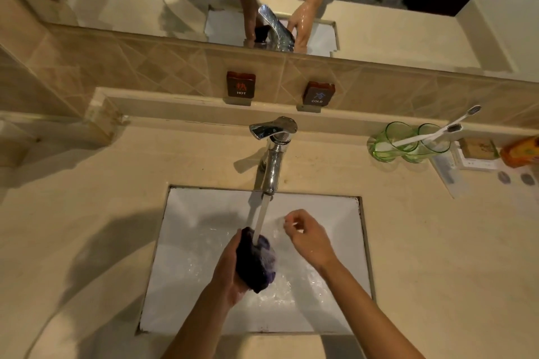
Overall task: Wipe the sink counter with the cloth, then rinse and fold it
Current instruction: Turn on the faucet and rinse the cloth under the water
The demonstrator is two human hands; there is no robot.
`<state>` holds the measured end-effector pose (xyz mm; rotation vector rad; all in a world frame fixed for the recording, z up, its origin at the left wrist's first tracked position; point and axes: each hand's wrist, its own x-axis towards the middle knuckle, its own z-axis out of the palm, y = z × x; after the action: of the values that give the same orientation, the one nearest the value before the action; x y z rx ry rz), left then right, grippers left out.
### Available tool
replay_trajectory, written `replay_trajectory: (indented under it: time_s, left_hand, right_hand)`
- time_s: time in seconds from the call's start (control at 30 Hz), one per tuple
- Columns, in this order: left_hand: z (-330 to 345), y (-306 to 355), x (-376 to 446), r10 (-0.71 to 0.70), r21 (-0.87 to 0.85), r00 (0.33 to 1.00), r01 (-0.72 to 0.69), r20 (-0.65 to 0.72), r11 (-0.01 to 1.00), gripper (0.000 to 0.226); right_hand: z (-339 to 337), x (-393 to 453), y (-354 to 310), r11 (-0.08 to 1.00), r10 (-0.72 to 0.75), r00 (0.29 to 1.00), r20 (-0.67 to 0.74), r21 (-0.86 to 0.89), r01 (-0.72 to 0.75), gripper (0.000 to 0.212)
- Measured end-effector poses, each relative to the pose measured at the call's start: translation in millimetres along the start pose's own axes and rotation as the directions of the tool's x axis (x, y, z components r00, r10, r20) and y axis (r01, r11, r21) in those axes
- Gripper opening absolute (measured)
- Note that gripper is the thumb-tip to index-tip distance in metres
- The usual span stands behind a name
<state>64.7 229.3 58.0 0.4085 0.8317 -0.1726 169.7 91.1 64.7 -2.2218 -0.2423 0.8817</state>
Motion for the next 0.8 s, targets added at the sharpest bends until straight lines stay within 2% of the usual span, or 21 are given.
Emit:
replay_trajectory:
  time_s: [0.03, 0.07, 0.1, 0.17, 0.27, 0.33, 0.4, 0.5, 0.63, 0.7, 0.8]
  left_hand:
    - [-20, -26, 1, -0.185, -0.229, 0.976, 0.208, 0.117, 0.951, 0.041]
    - [-25, -34, 4, -0.129, -0.080, 0.990, 0.134, 0.064, 0.988, 0.041]
    - [-34, -38, 3, -0.142, -0.054, 0.990, 0.142, 0.003, 0.988, 0.039]
    - [-29, -36, 11, -0.060, 0.001, 0.994, 0.060, -0.095, 0.998, 0.047]
    - [-19, -35, 7, 0.002, 0.095, 0.981, 0.016, -0.193, 0.995, 0.059]
    - [-15, -30, 7, 0.023, 0.146, 0.978, 0.007, -0.207, 0.989, 0.059]
    - [-4, -24, 5, 0.046, 0.136, 0.977, -0.017, -0.208, 0.991, 0.055]
    - [-3, -23, 7, 0.037, 0.098, 0.979, -0.017, -0.200, 0.995, 0.046]
    - [-6, -18, 4, 0.066, 0.131, 0.984, -0.044, -0.167, 0.990, 0.059]
    - [-8, -16, 2, 0.073, 0.146, 0.987, -0.052, -0.143, 0.988, 0.057]
    - [-10, -11, -2, 0.084, 0.163, 0.992, -0.068, -0.093, 0.984, 0.058]
  right_hand:
    - [-11, -6, -10, 0.998, -0.057, 0.997, -0.045, 0.034, 0.059, 0.006]
    - [-21, -12, -22, 0.990, -0.122, 0.988, -0.091, 0.061, 0.128, 0.010]
    - [-30, -18, -35, 0.977, -0.192, 0.972, -0.132, 0.072, 0.203, 0.014]
    - [-45, -27, -63, 0.927, -0.362, 0.914, -0.181, 0.029, 0.373, 0.025]
    - [-55, -30, -99, 0.791, -0.611, 0.776, -0.157, -0.164, 0.589, 0.055]
    - [-53, -24, -116, 0.708, -0.693, 0.711, -0.121, -0.301, 0.639, 0.068]
    - [-47, -19, -126, 0.659, -0.716, 0.695, -0.063, -0.391, 0.643, 0.076]
    - [-34, -14, -129, 0.617, -0.675, 0.735, 0.066, -0.495, 0.611, 0.082]
    - [-15, -11, -116, 0.514, -0.635, 0.761, 0.131, -0.663, 0.543, 0.089]
    - [-12, -10, -114, 0.544, -0.628, 0.767, 0.132, -0.630, 0.554, 0.089]
    - [-17, -10, -117, 0.657, -0.633, 0.761, 0.143, -0.420, 0.626, 0.083]
